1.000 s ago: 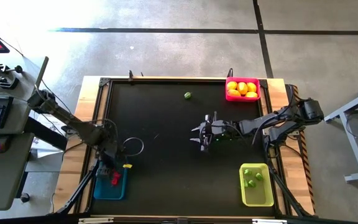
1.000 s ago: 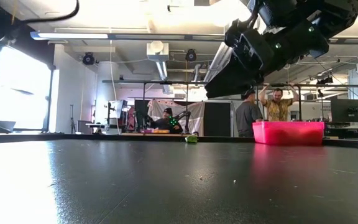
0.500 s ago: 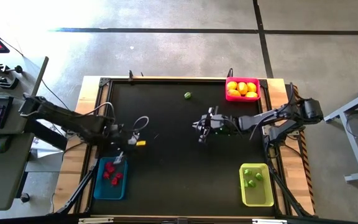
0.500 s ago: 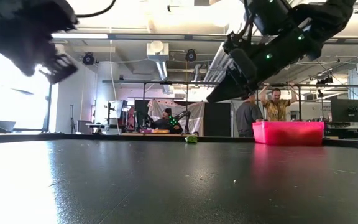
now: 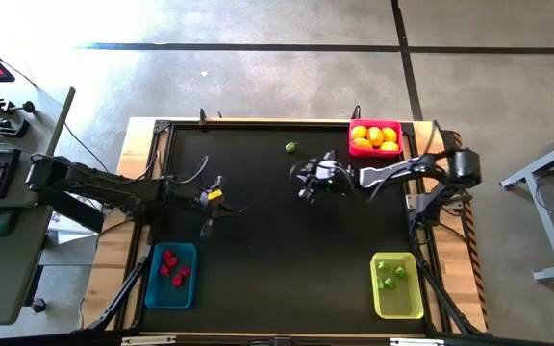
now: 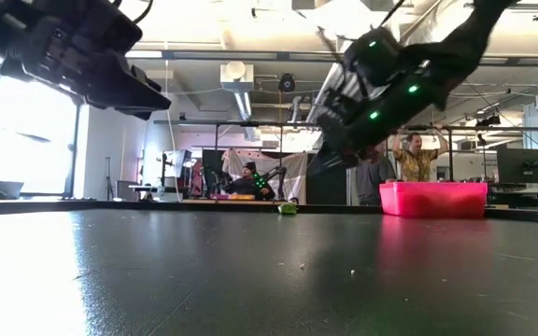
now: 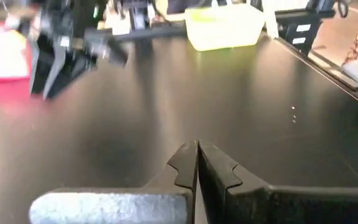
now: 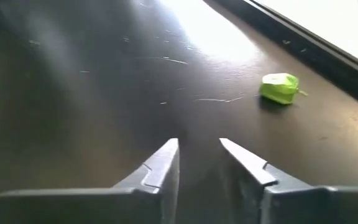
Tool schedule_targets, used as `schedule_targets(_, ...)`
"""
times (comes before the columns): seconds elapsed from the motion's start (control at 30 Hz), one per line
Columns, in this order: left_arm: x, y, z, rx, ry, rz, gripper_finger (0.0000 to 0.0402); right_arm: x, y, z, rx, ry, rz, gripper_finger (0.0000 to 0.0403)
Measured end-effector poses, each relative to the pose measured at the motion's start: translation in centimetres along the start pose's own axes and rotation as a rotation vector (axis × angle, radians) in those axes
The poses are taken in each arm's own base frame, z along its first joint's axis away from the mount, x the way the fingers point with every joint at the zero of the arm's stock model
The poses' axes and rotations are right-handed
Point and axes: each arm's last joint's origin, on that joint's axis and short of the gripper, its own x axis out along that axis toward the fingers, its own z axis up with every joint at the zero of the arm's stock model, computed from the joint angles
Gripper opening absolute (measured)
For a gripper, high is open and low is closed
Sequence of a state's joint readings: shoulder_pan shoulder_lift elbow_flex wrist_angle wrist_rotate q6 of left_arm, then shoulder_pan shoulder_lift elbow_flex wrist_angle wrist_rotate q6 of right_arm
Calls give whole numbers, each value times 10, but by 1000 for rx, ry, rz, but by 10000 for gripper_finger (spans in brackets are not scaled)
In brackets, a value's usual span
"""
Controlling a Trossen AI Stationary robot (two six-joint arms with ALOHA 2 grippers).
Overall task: Sort produce into baskets
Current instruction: Put the green chilli pepper into the yellow bin
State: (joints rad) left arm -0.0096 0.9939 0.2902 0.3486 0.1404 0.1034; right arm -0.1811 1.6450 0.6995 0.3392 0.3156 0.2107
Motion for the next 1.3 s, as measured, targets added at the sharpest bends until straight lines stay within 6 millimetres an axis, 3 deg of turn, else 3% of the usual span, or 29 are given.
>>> schedule_targets(0.3, -11, -2, -28, 64, -188, 11, 0, 50, -15, 26, -20, 92, -163, 224)
schedule_targets(0.5, -16, -6, -38, 96, -220, -37, 0, 65, -35, 55, -30, 174, -195, 280)
schedule_targets(0.67, -22, 2, -45, 72, -245, 75, 0, 76, -48, 67, -18, 197, -135, 280)
schedule_targets(1.1, -27, 22, -47, -6, -197, 494, 0, 96, -68, 54, 41, 224, -208, 257)
schedule_targets(1.3, -27, 23, -48, -12, -191, 532, 0, 101, -75, 52, 101, 213, -225, 256)
